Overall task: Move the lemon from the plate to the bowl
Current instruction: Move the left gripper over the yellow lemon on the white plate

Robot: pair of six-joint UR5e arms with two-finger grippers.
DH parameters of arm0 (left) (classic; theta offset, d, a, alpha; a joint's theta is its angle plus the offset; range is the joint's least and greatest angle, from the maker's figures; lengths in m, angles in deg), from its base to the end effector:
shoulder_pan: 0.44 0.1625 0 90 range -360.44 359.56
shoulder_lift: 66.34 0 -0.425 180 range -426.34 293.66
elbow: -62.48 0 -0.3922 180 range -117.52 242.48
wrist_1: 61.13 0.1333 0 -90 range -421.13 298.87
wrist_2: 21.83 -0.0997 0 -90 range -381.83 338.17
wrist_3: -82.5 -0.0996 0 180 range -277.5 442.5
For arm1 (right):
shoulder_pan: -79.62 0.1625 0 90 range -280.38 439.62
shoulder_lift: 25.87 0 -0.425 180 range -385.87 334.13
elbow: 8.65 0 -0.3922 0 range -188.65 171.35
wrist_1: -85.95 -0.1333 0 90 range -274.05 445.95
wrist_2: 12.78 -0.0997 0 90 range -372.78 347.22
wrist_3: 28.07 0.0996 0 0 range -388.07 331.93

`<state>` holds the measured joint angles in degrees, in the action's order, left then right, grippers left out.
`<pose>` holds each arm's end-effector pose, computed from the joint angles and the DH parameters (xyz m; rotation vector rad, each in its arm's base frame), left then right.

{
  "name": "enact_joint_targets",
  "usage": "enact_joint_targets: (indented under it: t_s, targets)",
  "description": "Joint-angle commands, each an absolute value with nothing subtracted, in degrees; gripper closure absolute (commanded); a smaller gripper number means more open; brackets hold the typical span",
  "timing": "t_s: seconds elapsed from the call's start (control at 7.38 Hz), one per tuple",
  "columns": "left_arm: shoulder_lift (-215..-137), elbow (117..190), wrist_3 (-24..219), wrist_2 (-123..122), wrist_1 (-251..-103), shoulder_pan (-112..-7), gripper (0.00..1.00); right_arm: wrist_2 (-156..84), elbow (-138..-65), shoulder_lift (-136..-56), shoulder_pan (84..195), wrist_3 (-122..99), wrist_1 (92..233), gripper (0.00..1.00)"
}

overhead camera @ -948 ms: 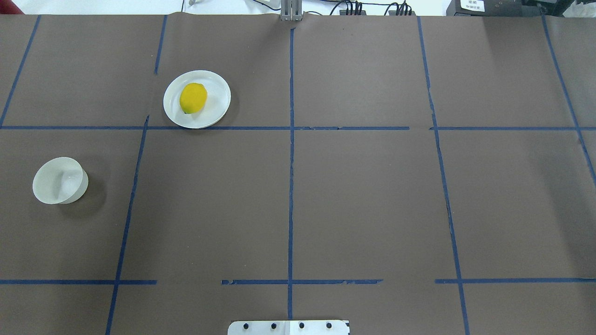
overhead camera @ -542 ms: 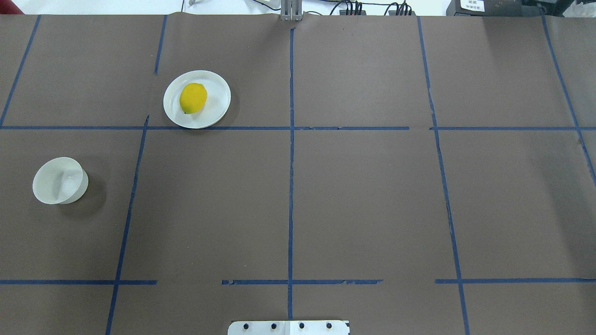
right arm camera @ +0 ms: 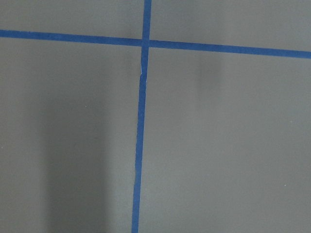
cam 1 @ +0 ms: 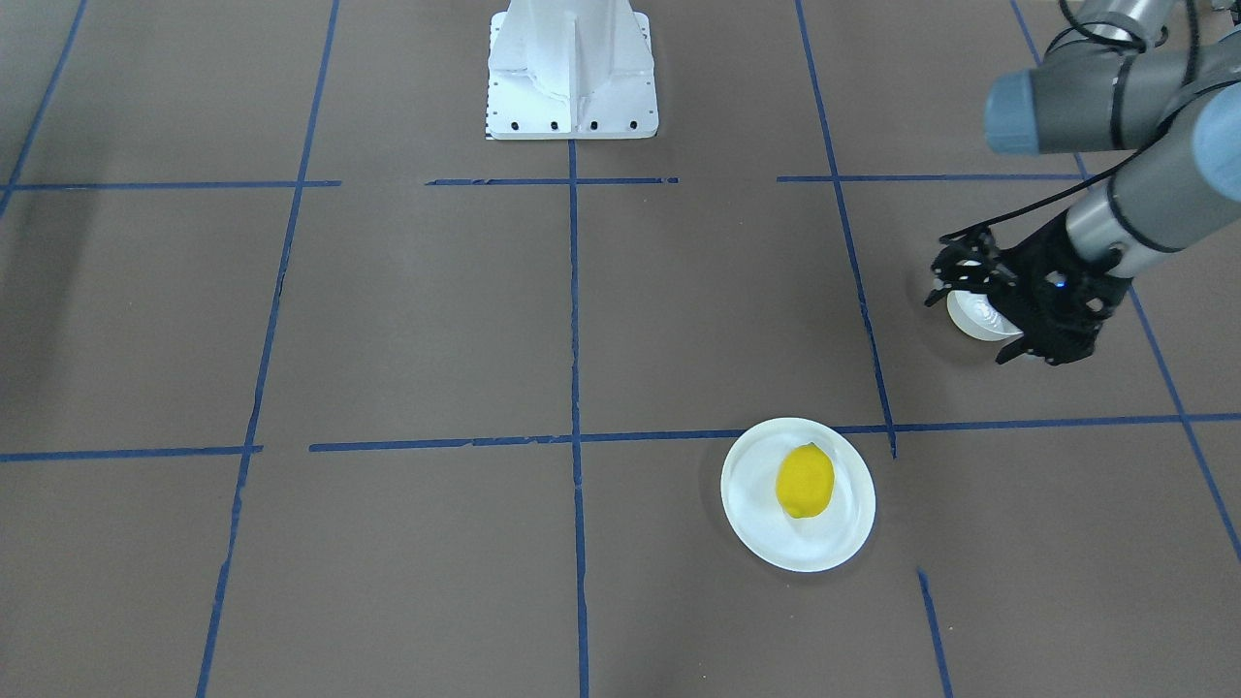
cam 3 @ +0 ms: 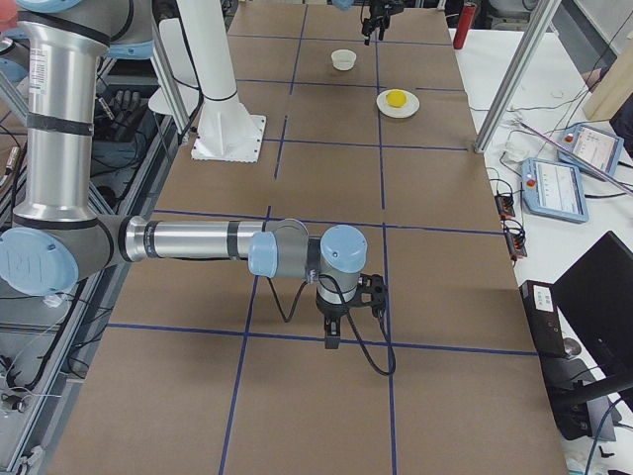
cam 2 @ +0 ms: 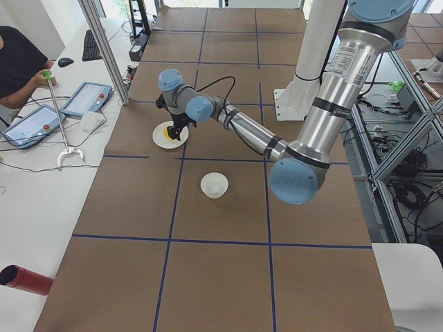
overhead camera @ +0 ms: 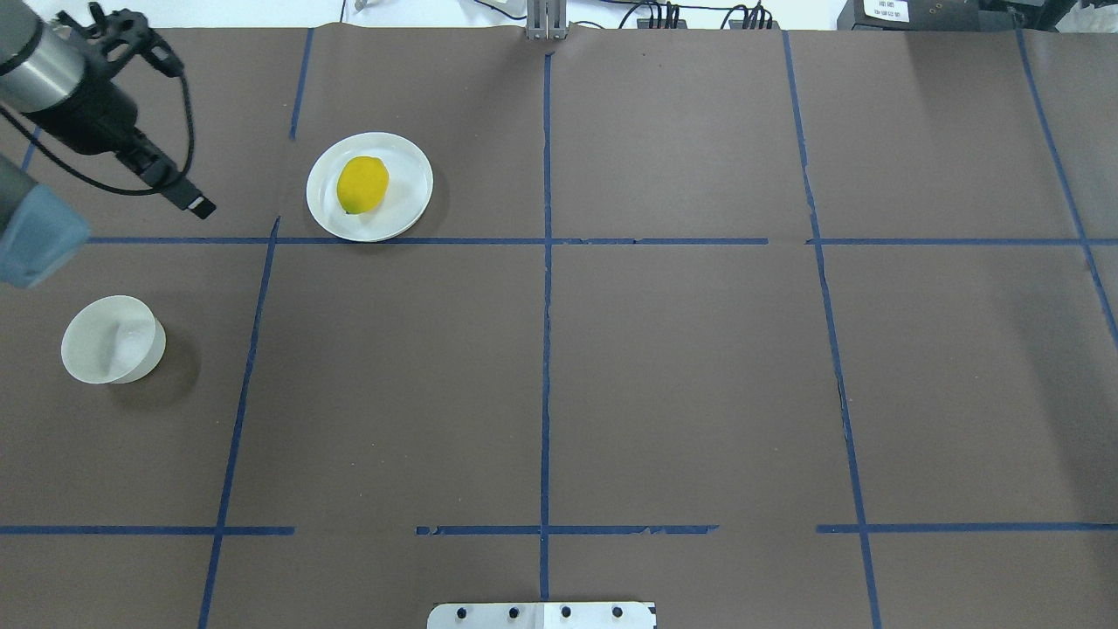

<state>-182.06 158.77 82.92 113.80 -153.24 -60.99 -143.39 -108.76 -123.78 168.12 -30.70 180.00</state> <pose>0.2599 -0.5866 0.3392 0.3524 0.9096 0.7036 0.0572 -0.4323 0.6472 -0.0239 -0.7091 -0.0576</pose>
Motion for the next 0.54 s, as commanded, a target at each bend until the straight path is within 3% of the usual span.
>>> enact_joint_targets:
  t_s: [0.0,0.41]
  targets:
    - [-188.0,152.7,86.5,110.6,-158.6,-57.1,0.00,-143.4,-108.8,-123.8,168.1,-30.7,180.0,0.00]
    - [-193.9,139.3,94.5,99.5,-171.7,-53.5,0.00,-143.4,-108.8,-123.8,168.1,-30.7,180.0,0.00]
